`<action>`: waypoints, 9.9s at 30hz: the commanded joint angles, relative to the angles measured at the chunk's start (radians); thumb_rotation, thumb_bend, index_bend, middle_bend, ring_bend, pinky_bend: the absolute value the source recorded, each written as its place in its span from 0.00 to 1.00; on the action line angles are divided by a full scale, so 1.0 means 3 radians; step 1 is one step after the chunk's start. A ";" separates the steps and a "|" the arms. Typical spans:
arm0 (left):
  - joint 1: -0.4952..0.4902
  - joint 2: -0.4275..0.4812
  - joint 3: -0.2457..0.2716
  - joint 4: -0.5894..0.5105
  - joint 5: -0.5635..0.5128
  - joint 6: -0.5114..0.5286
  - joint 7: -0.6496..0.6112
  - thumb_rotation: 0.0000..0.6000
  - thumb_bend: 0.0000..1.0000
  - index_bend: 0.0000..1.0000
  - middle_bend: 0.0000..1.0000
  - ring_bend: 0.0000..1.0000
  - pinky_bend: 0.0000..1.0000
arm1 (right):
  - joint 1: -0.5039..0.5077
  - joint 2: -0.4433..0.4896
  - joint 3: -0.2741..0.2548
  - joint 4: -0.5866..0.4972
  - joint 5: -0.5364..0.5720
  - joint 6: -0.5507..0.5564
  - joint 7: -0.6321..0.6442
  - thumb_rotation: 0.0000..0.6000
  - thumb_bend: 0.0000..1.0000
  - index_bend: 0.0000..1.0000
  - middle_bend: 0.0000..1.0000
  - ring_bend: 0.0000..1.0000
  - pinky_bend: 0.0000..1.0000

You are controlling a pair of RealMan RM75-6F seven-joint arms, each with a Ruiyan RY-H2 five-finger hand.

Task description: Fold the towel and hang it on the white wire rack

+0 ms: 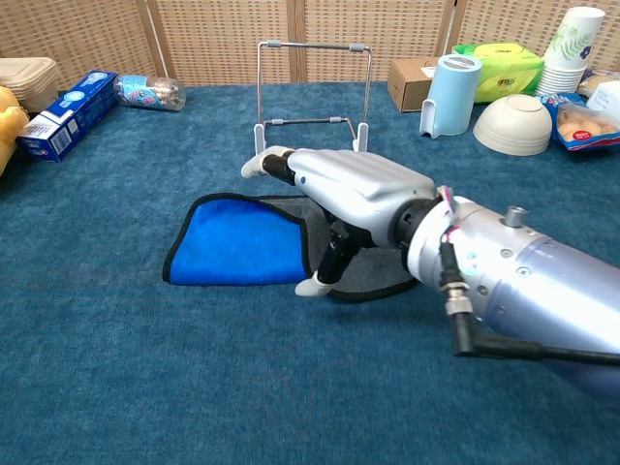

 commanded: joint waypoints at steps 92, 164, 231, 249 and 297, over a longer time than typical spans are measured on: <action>-0.0112 -0.0113 -0.0062 -0.0077 0.0033 -0.0203 0.0151 1.00 0.33 0.25 0.09 0.00 0.00 | 0.0064 0.0053 -0.0061 0.0218 0.0376 0.0348 -0.0370 1.00 0.17 0.00 0.07 0.05 0.16; -0.0064 -0.0104 -0.0054 -0.0080 0.0119 -0.0081 0.0126 1.00 0.33 0.25 0.09 0.00 0.00 | 0.0151 0.0551 0.0075 0.0370 -0.0043 0.0191 0.0263 1.00 0.18 0.00 0.05 0.01 0.10; -0.0035 -0.0097 -0.0048 -0.0085 0.0130 -0.0057 0.0121 1.00 0.33 0.25 0.09 0.00 0.00 | 0.0411 0.0503 0.0016 0.1005 -0.0297 -0.0050 0.0559 1.00 0.18 0.00 0.00 0.00 0.02; -0.0050 -0.0110 -0.0051 -0.0106 0.0149 -0.0069 0.0163 1.00 0.33 0.25 0.09 0.00 0.00 | 0.0216 0.0869 -0.0297 0.0857 -0.0580 -0.0065 0.0814 1.00 0.18 0.00 0.00 0.00 0.01; -0.0022 -0.0122 -0.0031 -0.0086 0.0151 -0.0060 0.0145 1.00 0.33 0.25 0.09 0.00 0.00 | 0.0565 0.0439 -0.0124 0.1811 -0.0887 -0.0332 0.1399 1.00 0.19 0.00 0.04 0.00 0.01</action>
